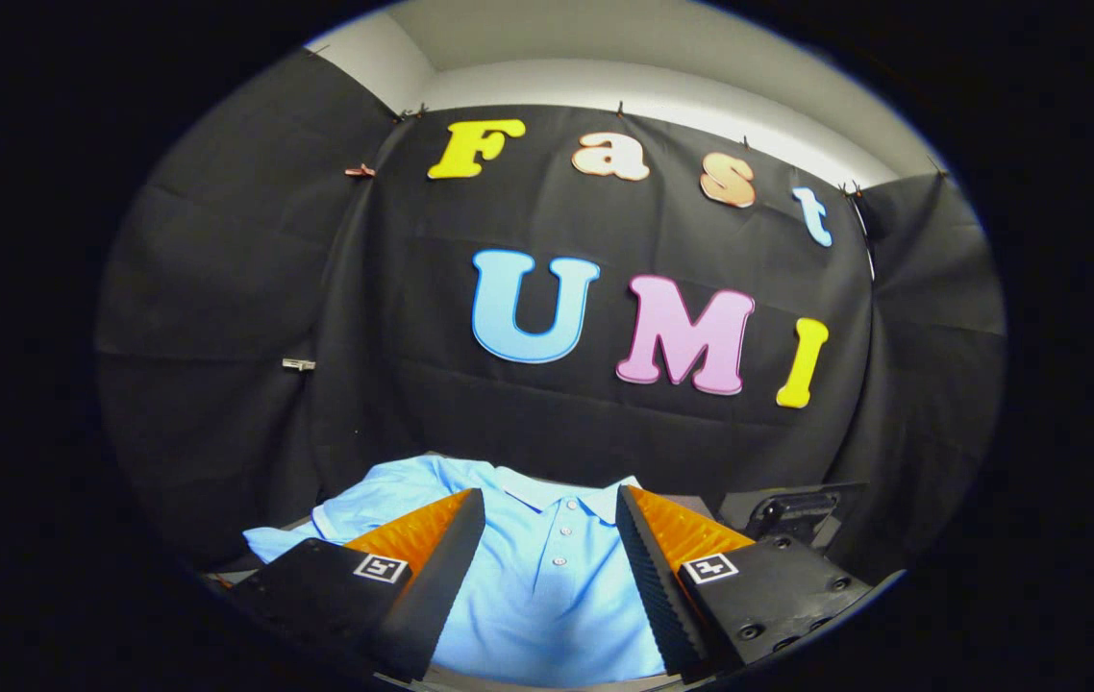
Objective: Put the clothes into the washing machine and then close the washing machine lid.
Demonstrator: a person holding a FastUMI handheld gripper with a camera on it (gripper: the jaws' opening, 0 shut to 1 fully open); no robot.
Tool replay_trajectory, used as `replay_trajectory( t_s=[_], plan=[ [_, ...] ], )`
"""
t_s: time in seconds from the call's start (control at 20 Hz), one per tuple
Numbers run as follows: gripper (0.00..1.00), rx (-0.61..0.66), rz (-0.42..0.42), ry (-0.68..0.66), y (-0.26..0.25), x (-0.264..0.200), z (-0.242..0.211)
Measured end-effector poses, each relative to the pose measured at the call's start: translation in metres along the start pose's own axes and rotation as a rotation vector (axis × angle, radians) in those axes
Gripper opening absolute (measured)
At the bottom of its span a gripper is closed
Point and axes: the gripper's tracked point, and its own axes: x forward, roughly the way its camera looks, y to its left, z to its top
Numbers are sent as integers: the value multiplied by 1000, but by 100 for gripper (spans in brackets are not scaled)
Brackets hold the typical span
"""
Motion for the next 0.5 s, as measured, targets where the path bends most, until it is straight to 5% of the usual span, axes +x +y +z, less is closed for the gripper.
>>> replay_trajectory(
  t_s=[0.3,0.5],
  plan=[
    [89,159,-32,275,-16,48,-37],
    [90,143,-18,451,-8,71,-79]
  ],
)
